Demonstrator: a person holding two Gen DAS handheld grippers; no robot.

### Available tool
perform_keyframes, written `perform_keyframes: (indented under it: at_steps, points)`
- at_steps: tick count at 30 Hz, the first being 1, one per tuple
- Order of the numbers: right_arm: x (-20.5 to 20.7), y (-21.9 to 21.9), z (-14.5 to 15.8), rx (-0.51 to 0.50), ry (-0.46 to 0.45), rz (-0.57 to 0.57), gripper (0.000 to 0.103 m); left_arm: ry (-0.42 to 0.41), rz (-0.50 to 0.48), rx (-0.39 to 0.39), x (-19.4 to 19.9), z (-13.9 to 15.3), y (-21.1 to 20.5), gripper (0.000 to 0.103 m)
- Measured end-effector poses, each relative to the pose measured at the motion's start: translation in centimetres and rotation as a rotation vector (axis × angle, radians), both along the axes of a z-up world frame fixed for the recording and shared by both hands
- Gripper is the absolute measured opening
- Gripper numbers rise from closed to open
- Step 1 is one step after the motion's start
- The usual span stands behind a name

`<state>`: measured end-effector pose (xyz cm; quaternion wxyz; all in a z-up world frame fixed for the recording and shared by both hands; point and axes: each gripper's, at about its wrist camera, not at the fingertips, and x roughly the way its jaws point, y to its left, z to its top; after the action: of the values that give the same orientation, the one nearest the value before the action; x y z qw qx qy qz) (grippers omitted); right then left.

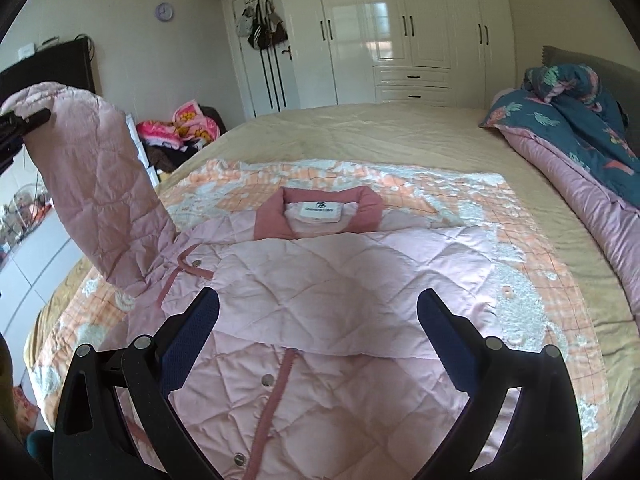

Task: Fold large clothes
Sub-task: 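Lift the sleeve with the left gripper, fold it across the jacket front, release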

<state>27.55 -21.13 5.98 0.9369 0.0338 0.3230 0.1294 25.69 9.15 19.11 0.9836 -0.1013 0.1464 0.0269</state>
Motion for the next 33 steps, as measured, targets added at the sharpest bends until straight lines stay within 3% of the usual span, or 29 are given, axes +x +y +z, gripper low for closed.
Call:
perform_keyframes:
  at_steps: [10,15,20,28,33]
  points:
    - [-1.2,-4.8,0.3,-0.047,-0.024,-0.080,0.099,0.039,-0.069,0.044,1.7,-1.8,-6.2,0.008]
    - [-0.9,-7.1,-0.3,-0.016,-0.004,-0.131,0.099,0.071,-0.123,0.077,2.6,-3.8,-9.7,0.008]
    - [-0.5,-9.0,-0.7,-0.023,0.005,-0.183,0.099,0.119,-0.188,0.123,3.5,-6.4,-13.3,0.008]
    - [-0.5,-11.6,-0.8,0.097,0.026,-0.220,0.099,0.206,-0.265,0.209,4.5,-10.8,-17.6,0.008]
    - [-0.2,-11.8,-1.1,0.091,0.032,-0.236,0.099,0.262,-0.305,0.261,4.9,-13.8,-19.6,0.008]
